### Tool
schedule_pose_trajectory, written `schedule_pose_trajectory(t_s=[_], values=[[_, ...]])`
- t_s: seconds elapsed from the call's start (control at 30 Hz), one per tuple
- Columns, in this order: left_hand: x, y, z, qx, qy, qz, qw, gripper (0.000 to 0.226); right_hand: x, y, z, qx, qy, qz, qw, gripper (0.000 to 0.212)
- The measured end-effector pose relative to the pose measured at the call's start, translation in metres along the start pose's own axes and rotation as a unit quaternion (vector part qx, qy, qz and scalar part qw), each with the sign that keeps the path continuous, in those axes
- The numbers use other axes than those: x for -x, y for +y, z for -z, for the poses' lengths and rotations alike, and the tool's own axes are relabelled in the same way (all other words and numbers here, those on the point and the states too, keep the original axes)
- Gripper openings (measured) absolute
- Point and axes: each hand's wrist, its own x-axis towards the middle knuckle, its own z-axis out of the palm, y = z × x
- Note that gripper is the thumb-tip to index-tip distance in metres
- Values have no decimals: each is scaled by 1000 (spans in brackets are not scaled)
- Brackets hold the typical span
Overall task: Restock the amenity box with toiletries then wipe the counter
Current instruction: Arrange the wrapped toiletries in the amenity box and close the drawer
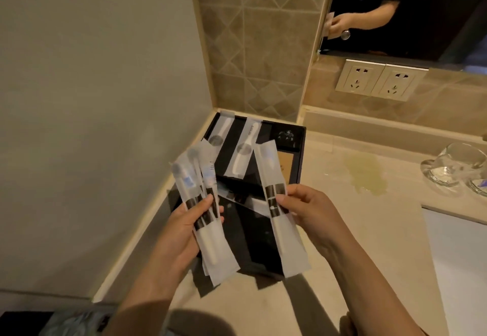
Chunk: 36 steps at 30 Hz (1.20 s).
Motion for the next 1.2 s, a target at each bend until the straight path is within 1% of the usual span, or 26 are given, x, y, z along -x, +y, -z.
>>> schedule_pose_trajectory(t_s=[0.07,0.17,0.23,0.3,0.33,0.37,0.43,0.53,0.6,0.7,0.83,0.9,0.93,0.97,1.03,1.1,1.13,1.2], values=[[-1,5,16,9,18,1,1000,26,-1,1,-4,36,17,3,999,9],[-5,10,32,7,17,14,1000,34,1,-3,-12,152,24,34,987,11],[-7,9,39,1,4,21,1000,40,4,-10,-24,222,-10,38,974,13],[-8,7,43,12,-20,29,999,48,8,-13,-39,266,-58,33,962,14],[-9,6,45,21,-31,38,999,47,9,-13,-47,287,-76,29,954,14],[-10,5,46,23,-38,49,998,41,10,-11,-55,303,-89,25,948,15],[-12,2,48,14,-33,75,997,29,14,-8,-65,311,-99,15,945,18],[-16,-4,54,23,-7,106,994,33,23,-3,-71,308,-93,-3,947,19],[-14,-6,58,34,-6,134,990,32,31,1,-74,313,-84,-16,946,16],[-9,-7,56,62,15,150,987,29,34,0,-73,324,-105,-13,940,15],[-10,-3,60,84,54,140,985,33,31,-1,-69,345,-109,-13,932,8],[-8,-1,65,109,56,116,986,28,33,3,-57,367,-112,-26,923,17],[-7,-2,66,112,52,103,987,25,36,4,-48,361,-105,-37,926,21],[-5,-4,66,123,49,91,987,26,39,6,-40,334,-93,-49,937,24],[-1,-8,61,172,77,61,980,35,47,10,-25,251,-74,-69,963,32],[1,-13,53,191,105,49,975,38,54,16,-16,162,-59,-91,981,37],[3,-15,48,194,106,54,974,36,57,22,-13,121,-43,-97,987,34],[5,-16,44,190,102,71,974,31,61,31,-13,46,15,-90,995,20]])
